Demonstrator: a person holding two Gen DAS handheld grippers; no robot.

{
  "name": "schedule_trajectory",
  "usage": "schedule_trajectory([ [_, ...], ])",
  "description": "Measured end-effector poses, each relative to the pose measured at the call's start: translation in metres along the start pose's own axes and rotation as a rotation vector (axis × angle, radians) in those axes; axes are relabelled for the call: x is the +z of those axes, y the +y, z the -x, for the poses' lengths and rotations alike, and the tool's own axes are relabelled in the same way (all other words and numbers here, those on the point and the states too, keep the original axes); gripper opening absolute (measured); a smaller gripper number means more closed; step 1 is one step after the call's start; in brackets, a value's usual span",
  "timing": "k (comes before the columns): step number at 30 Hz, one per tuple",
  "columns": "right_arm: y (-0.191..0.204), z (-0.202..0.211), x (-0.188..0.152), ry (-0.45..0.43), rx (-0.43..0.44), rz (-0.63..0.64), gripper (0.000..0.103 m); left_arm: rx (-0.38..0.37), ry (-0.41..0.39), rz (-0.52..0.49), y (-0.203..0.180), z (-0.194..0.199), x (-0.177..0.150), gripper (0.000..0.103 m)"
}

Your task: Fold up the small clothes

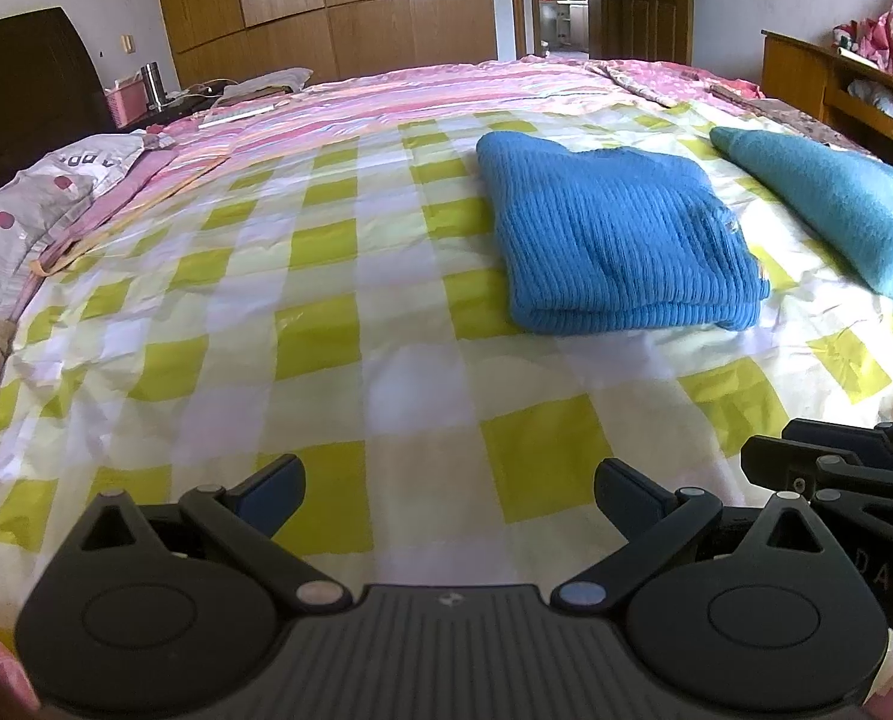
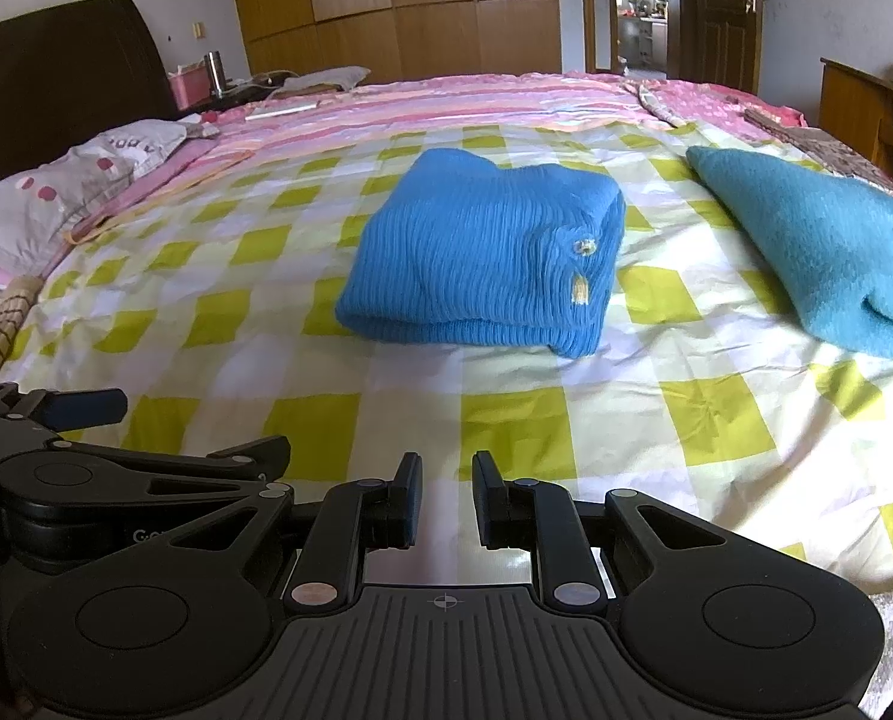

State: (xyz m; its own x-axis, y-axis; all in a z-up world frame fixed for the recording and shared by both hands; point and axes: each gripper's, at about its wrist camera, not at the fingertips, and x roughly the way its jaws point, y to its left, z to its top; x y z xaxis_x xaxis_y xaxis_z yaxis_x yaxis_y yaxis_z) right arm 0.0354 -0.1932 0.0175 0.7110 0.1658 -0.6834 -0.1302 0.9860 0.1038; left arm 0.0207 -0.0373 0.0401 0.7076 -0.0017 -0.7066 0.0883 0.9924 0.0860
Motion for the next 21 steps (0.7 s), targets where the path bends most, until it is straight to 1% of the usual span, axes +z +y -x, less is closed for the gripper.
schedule_trajectory([
  [21,0.0008,0.0004,-0.0020,0.002,-0.004,0.002,0.019,0.006,0.007,-0.001,-0.0008,0.0020,-0.0033,0.103],
])
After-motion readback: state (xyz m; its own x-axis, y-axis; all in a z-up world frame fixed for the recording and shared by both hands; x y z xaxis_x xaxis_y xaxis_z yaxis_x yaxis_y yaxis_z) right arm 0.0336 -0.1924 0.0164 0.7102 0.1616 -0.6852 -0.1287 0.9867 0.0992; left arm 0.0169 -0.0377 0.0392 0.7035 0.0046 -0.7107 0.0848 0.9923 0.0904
